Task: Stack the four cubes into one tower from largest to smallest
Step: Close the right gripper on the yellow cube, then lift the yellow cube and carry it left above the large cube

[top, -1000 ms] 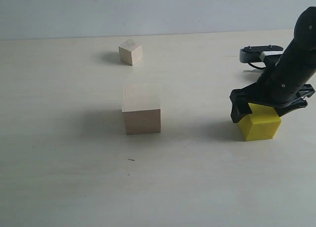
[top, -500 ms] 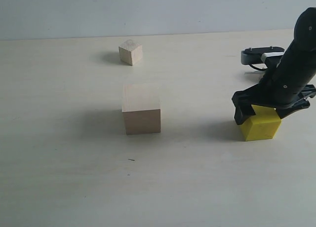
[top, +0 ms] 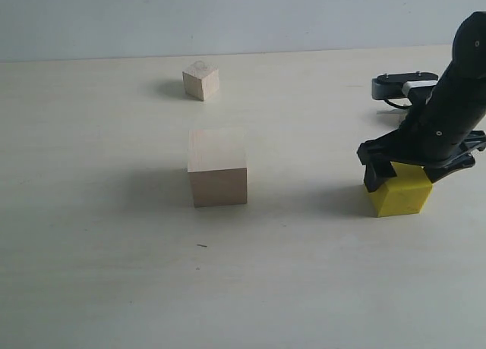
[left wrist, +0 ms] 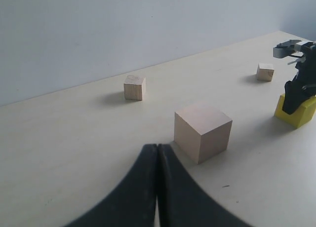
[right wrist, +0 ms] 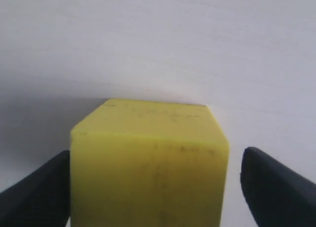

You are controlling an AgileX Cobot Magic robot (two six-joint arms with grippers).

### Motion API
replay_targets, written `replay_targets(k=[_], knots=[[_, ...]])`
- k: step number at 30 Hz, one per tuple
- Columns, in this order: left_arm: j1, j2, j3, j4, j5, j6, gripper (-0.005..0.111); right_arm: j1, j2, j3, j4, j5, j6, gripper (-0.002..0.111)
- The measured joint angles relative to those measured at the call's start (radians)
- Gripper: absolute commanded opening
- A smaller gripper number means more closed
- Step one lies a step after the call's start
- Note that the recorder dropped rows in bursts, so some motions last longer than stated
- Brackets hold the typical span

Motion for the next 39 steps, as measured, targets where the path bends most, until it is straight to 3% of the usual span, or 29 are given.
replay_targets(k=[7, 8, 21, 29, 39], knots=[[0.0, 0.0, 0.0, 0.0, 0.0, 0.0, 0.001, 0.0, 0.0, 0.0, -0.002, 0.0, 0.031, 0.005], [0.0, 0.0, 0.0, 0.0, 0.0, 0.0, 0.001, 0.0, 0.0, 0.0, -0.002, 0.0, 0.031, 0.0], [0.0, 0.0, 0.0, 0.0, 0.002, 0.0, 0.001, 0.0, -0.051, -0.008, -0.004, 0.031, 0.035, 0.0], [0.0, 0.0, 0.0, 0.0, 0.002, 0.0, 0.001, 0.002, -0.106, -0.116, -0.004, 0.174, 0.037, 0.0], [0.0, 0.0, 0.0, 0.0, 0.002, 0.0, 0.001, 0.145, -0.124, -0.269, -0.041, 0.265, 0.075, 0.0]])
